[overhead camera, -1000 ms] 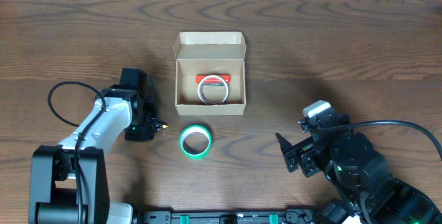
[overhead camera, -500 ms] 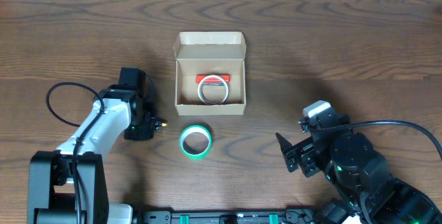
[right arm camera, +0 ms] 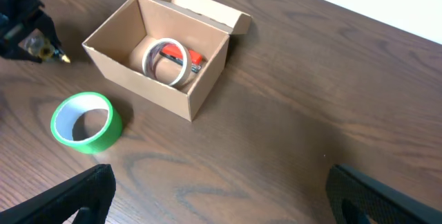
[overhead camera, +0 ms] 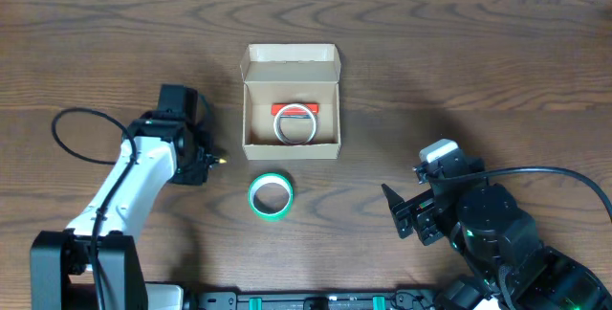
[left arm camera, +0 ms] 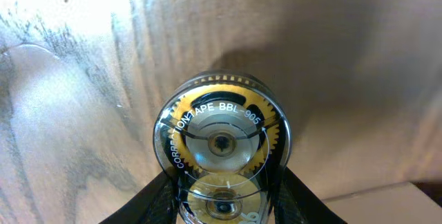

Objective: Pack container
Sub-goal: 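Lower the left gripper and grasp the correction-tape dispenser, then lift the correction-tape dispenser with the left gripper toward the box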

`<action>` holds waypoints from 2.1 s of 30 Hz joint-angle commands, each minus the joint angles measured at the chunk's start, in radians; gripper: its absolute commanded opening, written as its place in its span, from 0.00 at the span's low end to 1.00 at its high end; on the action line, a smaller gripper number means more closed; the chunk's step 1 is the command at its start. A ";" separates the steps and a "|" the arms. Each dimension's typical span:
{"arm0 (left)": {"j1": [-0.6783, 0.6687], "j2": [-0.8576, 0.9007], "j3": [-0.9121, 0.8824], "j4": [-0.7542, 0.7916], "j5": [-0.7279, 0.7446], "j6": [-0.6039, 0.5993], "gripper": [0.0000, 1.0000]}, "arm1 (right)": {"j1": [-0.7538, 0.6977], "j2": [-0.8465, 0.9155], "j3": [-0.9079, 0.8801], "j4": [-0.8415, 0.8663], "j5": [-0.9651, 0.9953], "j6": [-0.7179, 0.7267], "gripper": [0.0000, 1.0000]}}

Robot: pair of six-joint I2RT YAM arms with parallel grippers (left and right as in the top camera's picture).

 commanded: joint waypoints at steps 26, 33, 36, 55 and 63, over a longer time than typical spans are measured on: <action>-0.213 0.013 0.409 -0.029 -0.115 0.149 0.48 | -0.002 0.000 0.000 0.002 0.003 0.007 0.99; -0.317 0.056 0.454 -0.028 -0.146 0.138 0.53 | -0.002 0.000 0.000 0.002 0.003 0.007 0.99; -0.309 0.056 0.459 -0.029 -0.169 0.106 0.56 | -0.002 0.000 0.000 0.002 0.003 0.007 0.99; -0.048 0.450 0.738 -0.289 -0.121 -0.035 0.75 | -0.002 0.000 0.000 0.002 0.003 0.007 0.99; -0.026 0.647 0.909 -0.362 -0.095 -0.002 0.75 | -0.002 0.000 0.000 0.002 0.003 0.007 0.99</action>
